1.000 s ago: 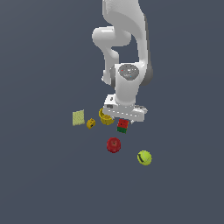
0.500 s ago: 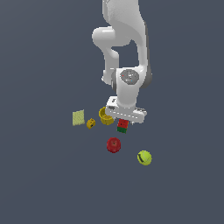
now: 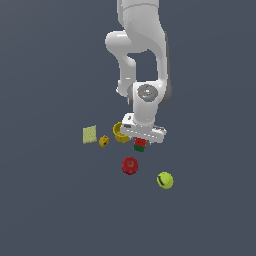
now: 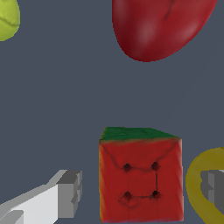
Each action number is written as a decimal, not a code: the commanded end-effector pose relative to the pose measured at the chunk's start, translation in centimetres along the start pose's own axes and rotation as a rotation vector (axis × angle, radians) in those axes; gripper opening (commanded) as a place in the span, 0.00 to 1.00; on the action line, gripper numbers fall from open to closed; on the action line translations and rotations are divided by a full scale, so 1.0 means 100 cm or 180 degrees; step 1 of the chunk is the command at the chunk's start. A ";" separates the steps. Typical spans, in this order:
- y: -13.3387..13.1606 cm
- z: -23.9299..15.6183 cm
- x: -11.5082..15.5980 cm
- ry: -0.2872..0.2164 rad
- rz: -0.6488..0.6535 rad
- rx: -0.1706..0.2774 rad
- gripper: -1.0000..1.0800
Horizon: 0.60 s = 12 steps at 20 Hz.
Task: Pick up a designated object from a clutter of objects.
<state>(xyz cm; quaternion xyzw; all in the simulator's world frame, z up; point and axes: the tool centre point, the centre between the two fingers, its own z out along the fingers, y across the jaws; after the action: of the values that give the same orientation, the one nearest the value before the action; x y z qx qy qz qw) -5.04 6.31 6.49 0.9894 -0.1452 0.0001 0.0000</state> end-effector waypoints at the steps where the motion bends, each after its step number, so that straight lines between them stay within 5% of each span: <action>1: 0.000 0.012 -0.001 -0.0002 0.0001 -0.0001 0.96; 10: 0.000 0.032 0.000 0.0000 0.0006 0.0000 0.96; 11: 0.000 0.032 0.000 0.0000 0.0006 0.0000 0.00; 12: 0.000 0.032 0.000 0.0000 0.0006 0.0000 0.00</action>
<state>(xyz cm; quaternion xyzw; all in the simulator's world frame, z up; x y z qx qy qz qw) -3.63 6.33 5.07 0.9889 -0.1470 0.0194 -0.0047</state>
